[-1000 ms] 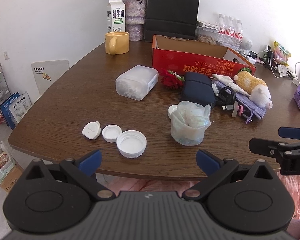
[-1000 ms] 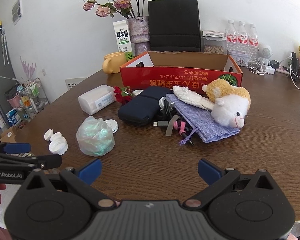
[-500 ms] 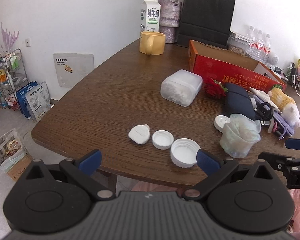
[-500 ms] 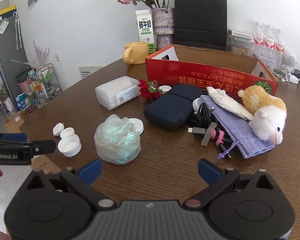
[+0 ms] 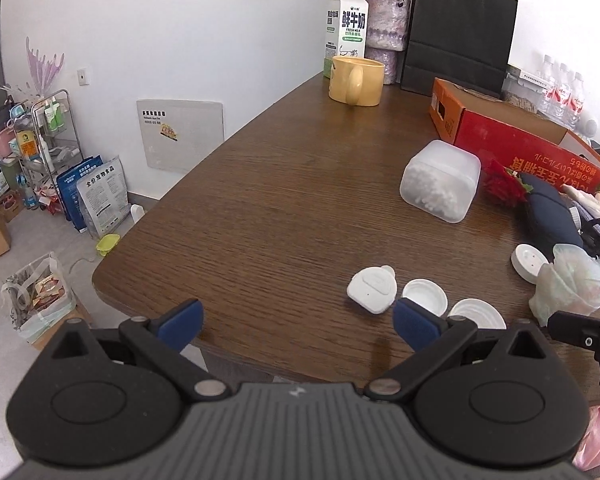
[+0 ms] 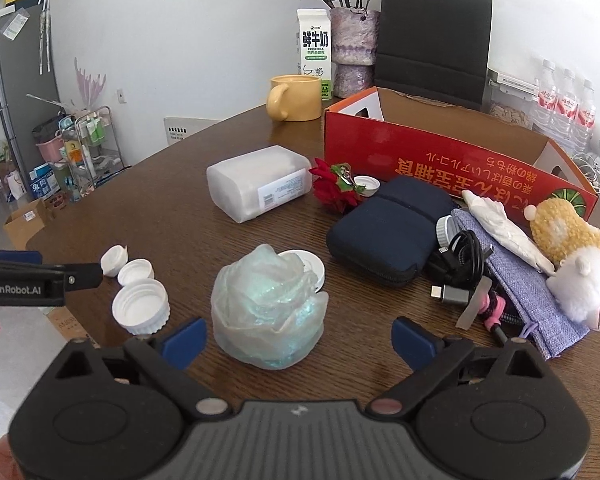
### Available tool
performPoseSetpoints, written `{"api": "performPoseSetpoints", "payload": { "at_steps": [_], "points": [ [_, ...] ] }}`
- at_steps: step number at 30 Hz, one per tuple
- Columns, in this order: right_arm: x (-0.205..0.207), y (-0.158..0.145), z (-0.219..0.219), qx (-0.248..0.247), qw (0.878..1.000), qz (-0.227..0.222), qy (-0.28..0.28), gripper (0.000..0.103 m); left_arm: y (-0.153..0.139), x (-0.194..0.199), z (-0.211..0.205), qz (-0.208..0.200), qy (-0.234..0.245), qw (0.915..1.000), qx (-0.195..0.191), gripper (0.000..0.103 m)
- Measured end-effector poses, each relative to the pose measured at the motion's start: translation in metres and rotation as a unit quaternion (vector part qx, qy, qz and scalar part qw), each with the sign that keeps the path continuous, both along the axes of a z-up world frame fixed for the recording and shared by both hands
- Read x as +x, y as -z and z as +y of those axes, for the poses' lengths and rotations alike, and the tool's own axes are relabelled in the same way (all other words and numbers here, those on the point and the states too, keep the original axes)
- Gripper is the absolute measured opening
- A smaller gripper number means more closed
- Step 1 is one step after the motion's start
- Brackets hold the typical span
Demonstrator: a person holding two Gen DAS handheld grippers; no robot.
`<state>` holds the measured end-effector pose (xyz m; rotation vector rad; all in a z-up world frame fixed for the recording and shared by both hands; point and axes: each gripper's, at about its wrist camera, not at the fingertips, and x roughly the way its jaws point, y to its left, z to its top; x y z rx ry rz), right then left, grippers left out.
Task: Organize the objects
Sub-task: 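Grasp the small white cap with left tool while right grasps the plastic bag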
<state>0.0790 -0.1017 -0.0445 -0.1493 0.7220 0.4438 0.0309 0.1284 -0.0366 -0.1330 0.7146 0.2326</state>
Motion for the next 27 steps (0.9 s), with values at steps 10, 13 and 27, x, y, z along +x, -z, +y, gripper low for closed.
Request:
{"api": "performPoseSetpoints", "payload": {
  "at_steps": [10,13,27],
  "points": [
    [0.009,0.006,0.014,-0.011,1.0,-0.004,0.001,0.085,0.007,0.015,-0.001,-0.01,0.034,0.9993,0.013,0.094],
    [0.011,0.008,0.016,-0.011,1.0,-0.005,-0.001,0.08,0.007,0.019,-0.003,-0.016,0.047,0.9987,0.012,0.087],
    [0.012,0.007,0.018,0.001,1.0,-0.001,-0.01,0.059,0.003,0.024,-0.013,-0.031,0.081,0.9962,0.009,0.029]
  ]
}}
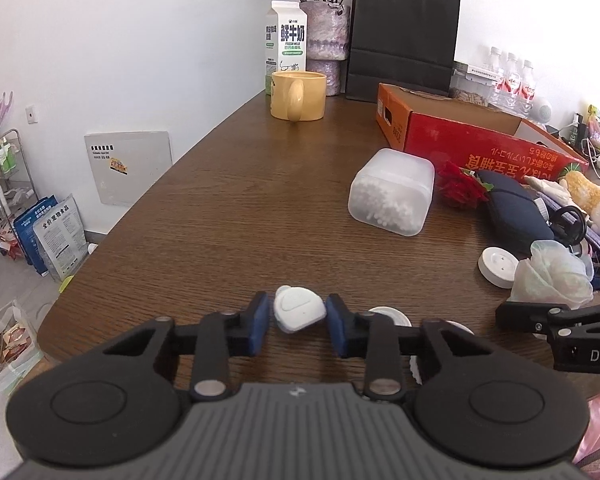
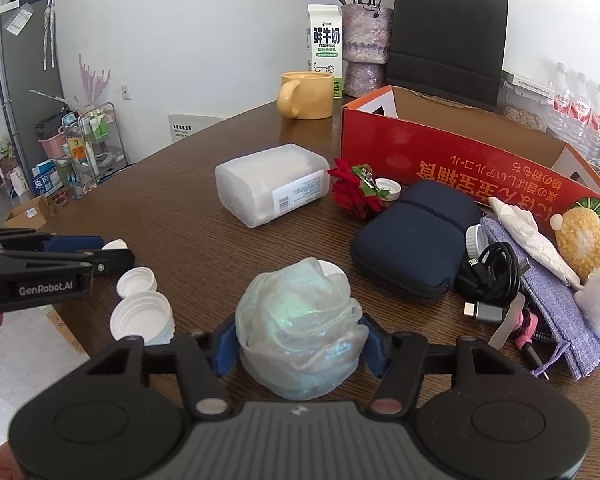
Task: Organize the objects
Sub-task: 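Grasp the small white cap with left tool while right grasps the plastic bag, then carry cap and bag into the cardboard box with both tools, then open both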
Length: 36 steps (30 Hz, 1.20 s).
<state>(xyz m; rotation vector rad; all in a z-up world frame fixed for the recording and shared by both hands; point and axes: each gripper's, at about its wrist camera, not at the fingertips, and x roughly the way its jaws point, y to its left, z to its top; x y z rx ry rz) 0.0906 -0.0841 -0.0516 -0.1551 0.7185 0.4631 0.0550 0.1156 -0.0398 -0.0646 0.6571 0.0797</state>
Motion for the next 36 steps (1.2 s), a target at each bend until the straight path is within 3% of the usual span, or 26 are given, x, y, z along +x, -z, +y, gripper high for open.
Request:
{"api": "performPoseSetpoints", "payload": {
  "at_steps": [19,27,36],
  "points": [
    [-0.003,-0.02,-0.03,0.041,0.998,-0.042,-0.006,0.054,-0.033,0.007,-0.042,-0.019,0.001,0.9997,0.011,0.029],
    [0.005,-0.041,-0.054,0.056,0.995,-0.082,-0.005,0.054,-0.054,0.026,-0.078,-0.041,0.014,0.9989,0.015,0.029],
    [0.028,-0.06,-0.082,0.073,0.992,-0.106,-0.005,0.054,-0.07,0.063,-0.111,-0.036,0.036,0.9983,0.028,0.029]
  ]
}}
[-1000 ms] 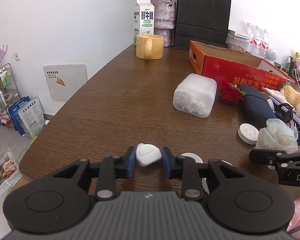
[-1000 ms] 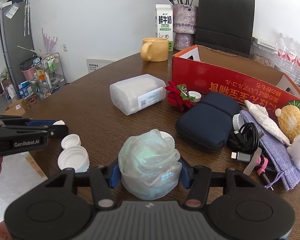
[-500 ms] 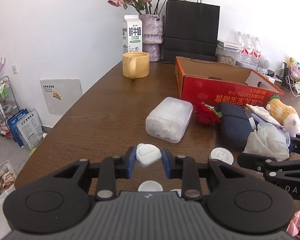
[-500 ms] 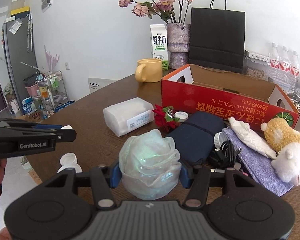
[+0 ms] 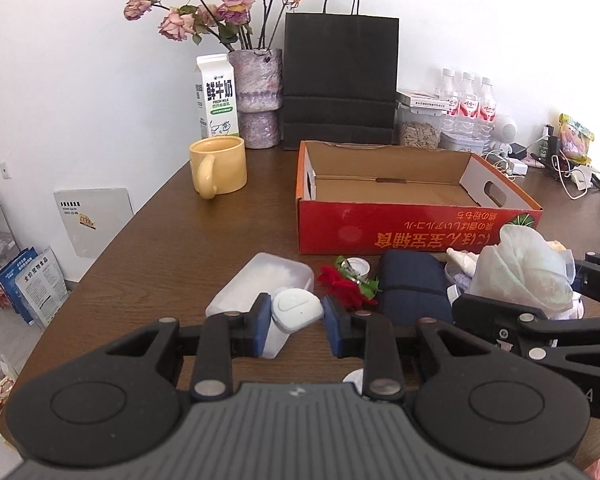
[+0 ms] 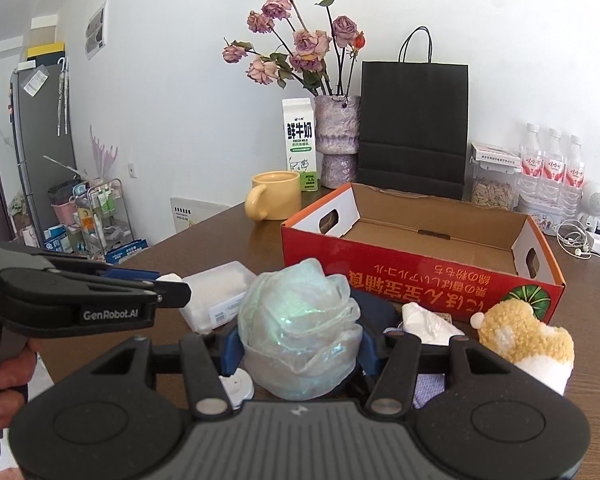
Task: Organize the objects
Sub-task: 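Carry cap and bag into the cardboard box with both tools, then open both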
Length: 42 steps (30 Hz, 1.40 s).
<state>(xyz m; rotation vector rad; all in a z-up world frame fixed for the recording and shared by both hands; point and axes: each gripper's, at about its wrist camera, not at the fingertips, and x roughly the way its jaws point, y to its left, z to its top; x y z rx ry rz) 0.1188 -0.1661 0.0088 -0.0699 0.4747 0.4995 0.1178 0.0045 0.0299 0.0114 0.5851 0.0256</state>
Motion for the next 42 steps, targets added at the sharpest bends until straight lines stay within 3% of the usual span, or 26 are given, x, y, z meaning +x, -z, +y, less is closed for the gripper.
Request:
{"api": "performPoseSetpoints", "payload": {
  "at_steps": [8,17,27,34,35,36,37,38,39,40,42],
  "points": [
    [0.038,-0.02,-0.021,0.014,1.0,-0.022,0.01,0.054,-0.022,0.049,-0.025,-0.009,0.014,0.9998,-0.006,0.029],
    [0.112,-0.036,-0.045,0.004,0.999,-0.021,0.036,0.054,-0.037,0.123,-0.046,-0.003,0.015,0.9999,0.0,0.029],
    [0.204,-0.031,-0.062,-0.015,0.998,0.002,0.057,0.054,-0.022,0.212,-0.057,0.029,0.013,0.9994,0.01,0.029],
    [0.245,-0.012,-0.06,-0.047,0.997,0.025,0.061,0.055,-0.006,0.246,-0.063,0.044,0.017,0.9987,0.023,0.03],
    [0.248,-0.009,-0.061,-0.051,0.996,0.028,0.063,0.06,-0.004,0.249,-0.063,0.047,0.018,0.9985,0.024,0.032],
    [0.252,-0.006,-0.061,-0.055,0.996,0.033,0.067,0.064,-0.003,0.251,-0.063,0.048,0.02,0.9983,0.025,0.042],
    [0.253,-0.004,-0.061,-0.055,0.995,0.035,0.07,0.076,-0.002,0.252,-0.063,0.047,0.021,0.9983,0.026,0.048],
    [0.255,-0.003,-0.062,-0.055,0.995,0.035,0.073,0.088,-0.001,0.252,-0.063,0.044,0.02,0.9985,0.026,0.063],
    [0.254,-0.003,-0.063,-0.055,0.995,0.033,0.076,0.09,-0.001,0.251,-0.063,0.041,0.019,0.9986,0.026,0.087],
    [0.254,-0.003,-0.064,-0.055,0.995,0.031,0.077,0.09,-0.001,0.251,-0.063,0.04,0.014,0.9988,0.026,0.099],
    [0.253,-0.004,-0.064,-0.054,0.995,0.031,0.075,0.092,-0.004,0.248,-0.062,0.029,0.004,0.9992,0.028,0.103]
  ]
}}
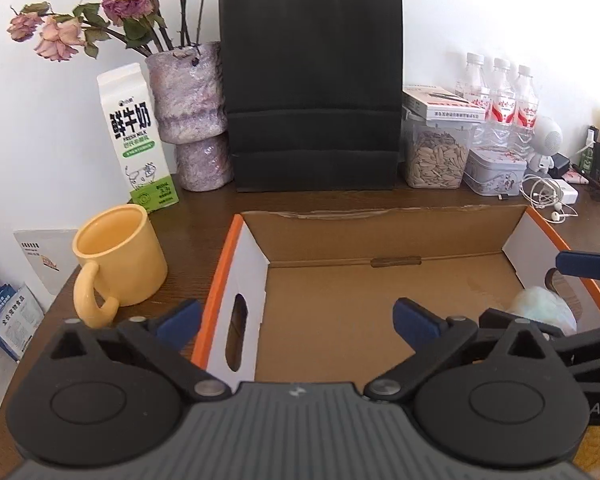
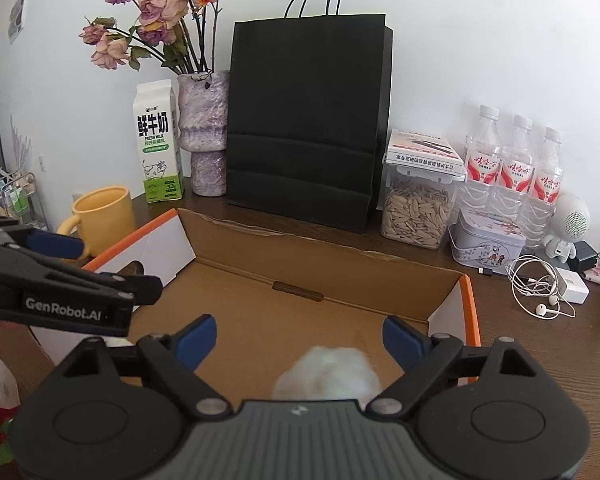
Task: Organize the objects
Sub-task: 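Carry cap and bag into the cardboard box with both tools, then open both, then move both open tools back over the table items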
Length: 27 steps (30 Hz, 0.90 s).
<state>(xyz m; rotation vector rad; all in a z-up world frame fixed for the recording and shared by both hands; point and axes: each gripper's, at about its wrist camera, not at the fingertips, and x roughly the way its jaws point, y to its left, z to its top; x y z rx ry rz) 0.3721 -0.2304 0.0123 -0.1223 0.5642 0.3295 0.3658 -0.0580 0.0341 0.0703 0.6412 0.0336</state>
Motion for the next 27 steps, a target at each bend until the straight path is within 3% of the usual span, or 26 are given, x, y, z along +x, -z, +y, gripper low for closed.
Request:
{"api": "performPoseSetpoints", "payload": {
  "at_steps": [2,12,27],
  "points": [
    [-0.004,-0.002,0.0,0.001,1.0,-0.007,0.002,0.101,-0.003,-0.003,0.0,-0.001,0.003,1.0,-0.004,0.103],
    [-0.039,-0.025,0.001,0.0,1.0,-0.029,0.004,0.101,-0.021,-0.034,0.002,-0.014,-0.001,0.9999,0.0,0.103],
    [-0.132,-0.054,0.008,0.005,0.999,-0.052,-0.001,0.103,-0.044,-0.133,0.024,-0.034,-0.018,0.9993,0.0,0.103]
  ]
}}
